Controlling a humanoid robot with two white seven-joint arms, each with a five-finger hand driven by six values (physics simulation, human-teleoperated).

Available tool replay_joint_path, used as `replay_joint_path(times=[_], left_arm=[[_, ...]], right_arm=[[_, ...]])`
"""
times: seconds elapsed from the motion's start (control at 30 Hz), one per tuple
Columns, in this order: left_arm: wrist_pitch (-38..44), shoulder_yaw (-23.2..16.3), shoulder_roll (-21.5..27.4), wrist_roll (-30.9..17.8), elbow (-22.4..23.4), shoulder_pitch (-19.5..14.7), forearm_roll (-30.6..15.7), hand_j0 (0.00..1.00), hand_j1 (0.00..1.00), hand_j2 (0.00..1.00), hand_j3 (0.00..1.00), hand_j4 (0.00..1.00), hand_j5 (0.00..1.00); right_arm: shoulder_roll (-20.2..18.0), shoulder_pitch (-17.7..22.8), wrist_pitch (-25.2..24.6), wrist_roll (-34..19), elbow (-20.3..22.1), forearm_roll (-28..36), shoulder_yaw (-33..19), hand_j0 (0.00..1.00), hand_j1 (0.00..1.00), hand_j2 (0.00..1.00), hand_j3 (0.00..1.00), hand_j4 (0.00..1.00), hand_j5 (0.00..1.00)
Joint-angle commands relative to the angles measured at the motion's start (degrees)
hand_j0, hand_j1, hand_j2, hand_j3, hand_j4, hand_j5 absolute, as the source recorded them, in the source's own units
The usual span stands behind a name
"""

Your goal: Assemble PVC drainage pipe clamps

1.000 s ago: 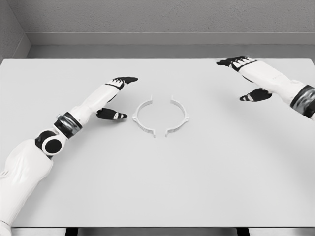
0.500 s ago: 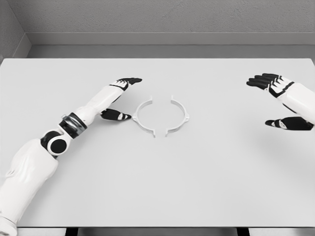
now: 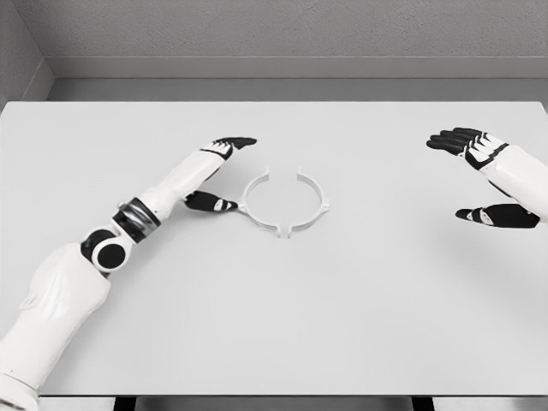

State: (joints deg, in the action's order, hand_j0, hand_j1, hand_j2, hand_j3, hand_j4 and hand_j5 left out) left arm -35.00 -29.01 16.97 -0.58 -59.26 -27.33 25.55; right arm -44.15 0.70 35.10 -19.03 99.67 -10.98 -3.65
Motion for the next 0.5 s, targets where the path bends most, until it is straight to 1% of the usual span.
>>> replay_joint_path(times=[0.0,0.47], left_arm=[[0.0,0.1,-0.3,0.1,-0.2,0.0,0.1,1.00,1.00,1.00,1.00,1.00,1.00],[0.0,0.0,-1.2,0.0,-0.4,0.2,0.2,1.00,1.00,1.00,1.00,1.00,1.00]], right_arm=[[-0.1,0.0,-0.1,0.0,0.1,0.4,0.0,1.00,1.00,1.00,1.00,1.00,1.00],[-0.1,0.0,-0.1,0.0,0.3,0.4,0.0,1.00,1.00,1.00,1.00,1.00,1.00]])
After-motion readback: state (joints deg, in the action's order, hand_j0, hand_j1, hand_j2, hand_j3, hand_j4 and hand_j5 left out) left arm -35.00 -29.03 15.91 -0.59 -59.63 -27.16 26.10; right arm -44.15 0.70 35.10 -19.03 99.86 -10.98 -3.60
